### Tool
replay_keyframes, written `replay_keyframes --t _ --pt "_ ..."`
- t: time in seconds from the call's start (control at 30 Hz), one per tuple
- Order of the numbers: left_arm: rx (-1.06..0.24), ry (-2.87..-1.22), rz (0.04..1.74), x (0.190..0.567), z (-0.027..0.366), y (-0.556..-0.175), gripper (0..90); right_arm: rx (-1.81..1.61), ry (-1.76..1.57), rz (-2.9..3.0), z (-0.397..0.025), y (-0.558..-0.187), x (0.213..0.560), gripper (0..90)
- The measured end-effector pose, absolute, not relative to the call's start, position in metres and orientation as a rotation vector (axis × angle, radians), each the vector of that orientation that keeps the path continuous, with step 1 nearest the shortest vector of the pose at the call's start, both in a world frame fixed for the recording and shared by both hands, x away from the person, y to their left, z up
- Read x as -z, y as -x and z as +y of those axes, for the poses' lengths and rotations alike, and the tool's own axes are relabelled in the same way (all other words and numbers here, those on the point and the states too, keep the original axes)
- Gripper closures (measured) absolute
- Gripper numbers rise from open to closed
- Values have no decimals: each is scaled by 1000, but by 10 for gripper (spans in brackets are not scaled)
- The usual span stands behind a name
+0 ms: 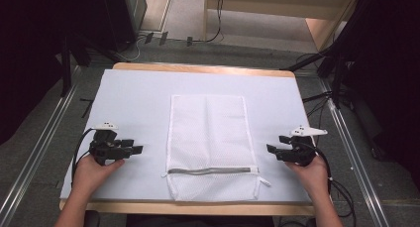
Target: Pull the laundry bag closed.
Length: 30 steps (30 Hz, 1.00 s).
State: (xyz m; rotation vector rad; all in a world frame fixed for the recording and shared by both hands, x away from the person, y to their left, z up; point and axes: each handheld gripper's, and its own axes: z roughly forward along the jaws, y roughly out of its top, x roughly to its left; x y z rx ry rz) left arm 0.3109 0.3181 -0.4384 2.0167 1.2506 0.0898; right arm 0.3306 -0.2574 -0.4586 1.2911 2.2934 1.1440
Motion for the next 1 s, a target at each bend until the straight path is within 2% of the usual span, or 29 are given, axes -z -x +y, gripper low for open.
replay_keyframes --t 1.0 --pt "-143 -2031 1192 436 316 -305 449 -1187 -1306 2255 -254 -325 448 533"
